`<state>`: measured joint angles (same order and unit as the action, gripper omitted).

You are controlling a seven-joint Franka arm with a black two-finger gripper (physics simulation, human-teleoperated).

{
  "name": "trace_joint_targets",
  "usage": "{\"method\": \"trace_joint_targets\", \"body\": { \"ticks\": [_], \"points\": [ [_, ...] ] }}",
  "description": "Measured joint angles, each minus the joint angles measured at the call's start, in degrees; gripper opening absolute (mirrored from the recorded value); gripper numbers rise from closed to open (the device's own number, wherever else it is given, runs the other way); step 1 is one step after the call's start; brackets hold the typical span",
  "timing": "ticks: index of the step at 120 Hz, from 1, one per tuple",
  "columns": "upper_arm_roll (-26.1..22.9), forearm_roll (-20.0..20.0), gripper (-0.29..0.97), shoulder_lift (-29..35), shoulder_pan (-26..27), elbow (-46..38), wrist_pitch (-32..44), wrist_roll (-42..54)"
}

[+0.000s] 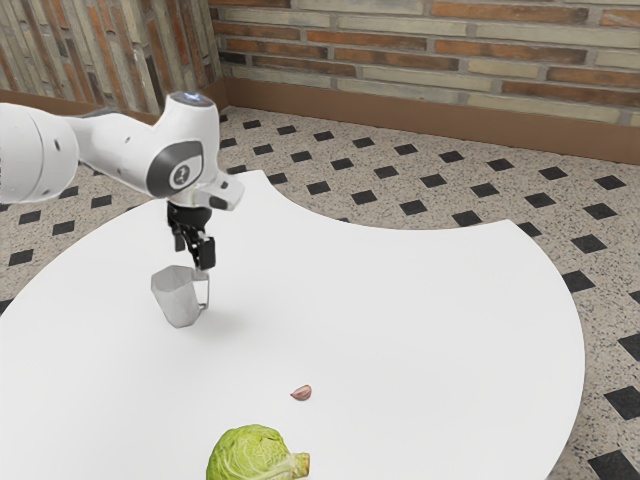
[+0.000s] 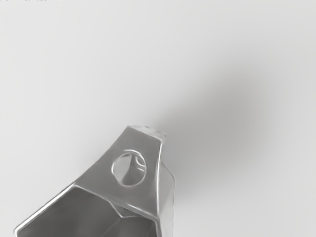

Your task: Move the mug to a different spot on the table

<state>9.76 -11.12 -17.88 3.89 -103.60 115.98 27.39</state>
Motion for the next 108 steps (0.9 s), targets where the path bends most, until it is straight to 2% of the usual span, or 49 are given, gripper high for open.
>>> {"method": "trace_joint_targets", "body": {
  "ticks": [59,108],
  "points": [
    [-0.7,0.1,0.68,-5.3,-1.3,1.9,6.5,10.0],
    [-0.8,4.9,0.68,-7.9,-3.4,2.9,8.3,14.1]
  ]
}}
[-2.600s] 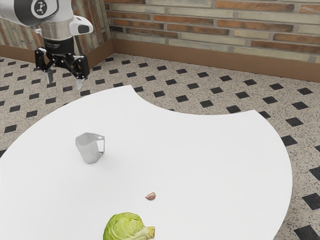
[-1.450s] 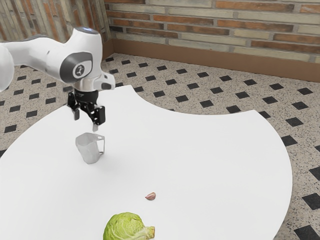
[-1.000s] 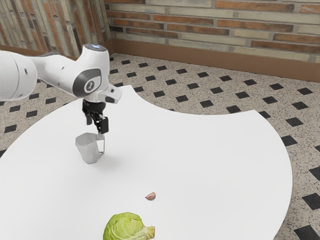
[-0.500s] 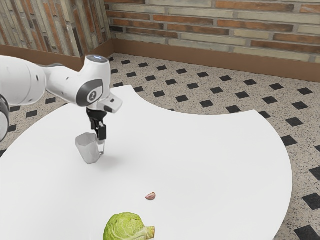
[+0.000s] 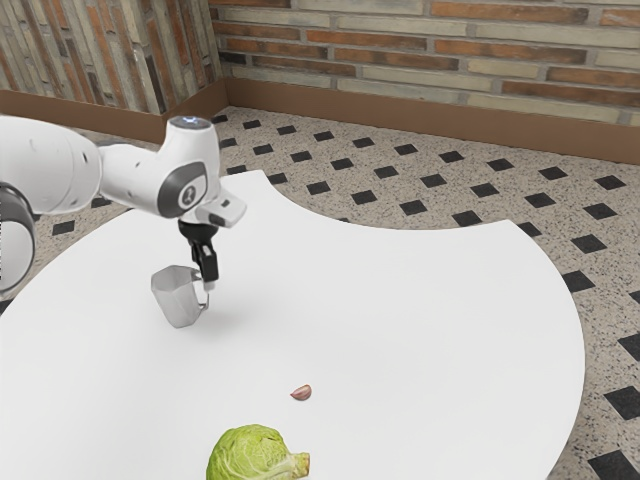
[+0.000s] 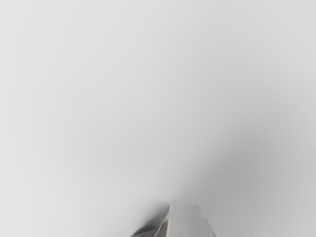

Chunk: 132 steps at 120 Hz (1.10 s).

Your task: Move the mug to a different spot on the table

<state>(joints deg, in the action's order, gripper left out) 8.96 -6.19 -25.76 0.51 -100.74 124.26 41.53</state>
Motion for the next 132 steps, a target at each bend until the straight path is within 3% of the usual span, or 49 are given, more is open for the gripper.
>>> {"method": "trace_joint_targets", "body": {
  "ticks": [81,132],
  "points": [
    [0.0,0.9,0.67,-2.0,-1.0,0.0,0.3,2.9],
    [-0.1,0.5,0.21,-2.1,-0.7,-0.1,1.1,2.5]
  ]
}}
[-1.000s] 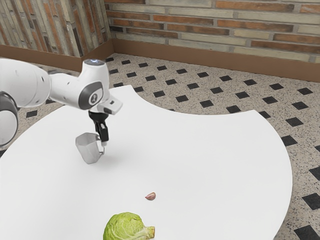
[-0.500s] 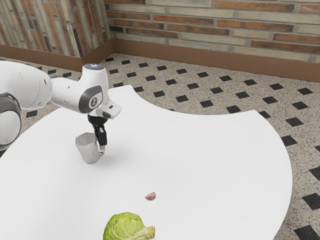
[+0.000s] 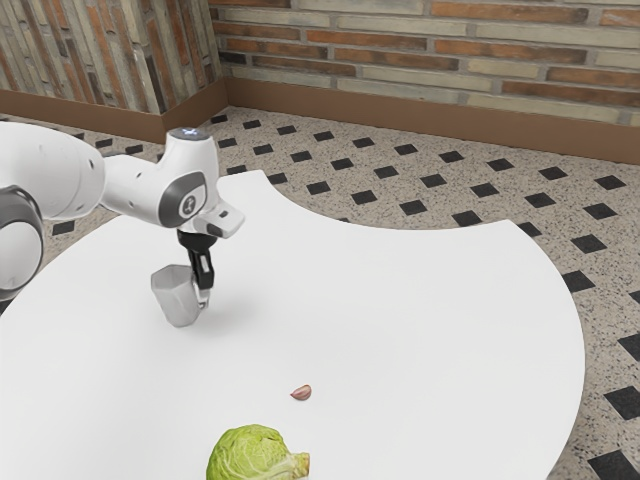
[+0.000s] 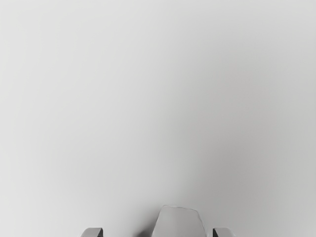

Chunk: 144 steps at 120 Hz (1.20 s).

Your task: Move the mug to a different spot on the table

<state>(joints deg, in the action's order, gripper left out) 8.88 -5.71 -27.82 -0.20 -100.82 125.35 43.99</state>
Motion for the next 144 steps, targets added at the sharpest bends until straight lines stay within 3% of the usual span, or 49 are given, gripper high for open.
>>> {"method": "trace_joint_targets", "body": {
  "ticks": [41,81,107,144],
  "points": [
    [0.0,-0.4,0.08,0.0,-0.1,0.2,-2.2,-2.8],
    [0.4,4.2,0.0,0.1,-0.3,5.8,-19.9,-7.2],
    [-0.1,2.5,-0.08,-1.5,0.0,10.6,-29.6,-12.1],
    [-6.1,0.6,-0.11,-9.0,0.7,21.7,-36.7,-20.6]
  ]
}}
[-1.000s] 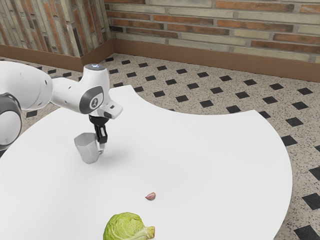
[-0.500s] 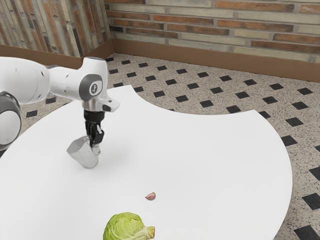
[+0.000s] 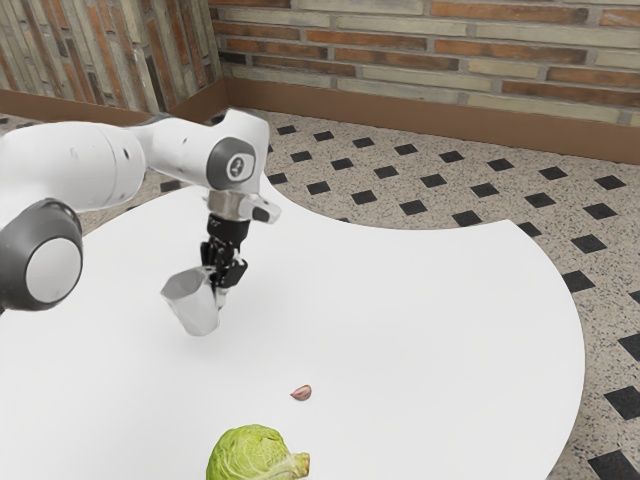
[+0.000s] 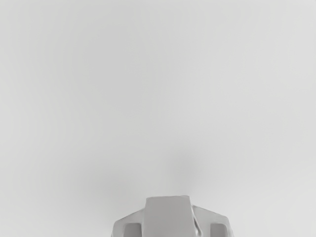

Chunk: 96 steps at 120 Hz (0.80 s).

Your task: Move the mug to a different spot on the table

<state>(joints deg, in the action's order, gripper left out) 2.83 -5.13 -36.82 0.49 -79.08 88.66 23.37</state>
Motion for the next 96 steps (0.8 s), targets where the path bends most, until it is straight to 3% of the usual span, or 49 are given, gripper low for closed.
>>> {"method": "trace_joint_targets", "body": {
  "ticks": [43,96],
  "points": [
    [-3.6,-0.2,-0.11,-5.6,0.0,6.6,-2.9,-8.4],
    [-3.9,0.2,-0.1,-8.6,-0.6,7.5,-2.4,-14.6]
  ]
}}
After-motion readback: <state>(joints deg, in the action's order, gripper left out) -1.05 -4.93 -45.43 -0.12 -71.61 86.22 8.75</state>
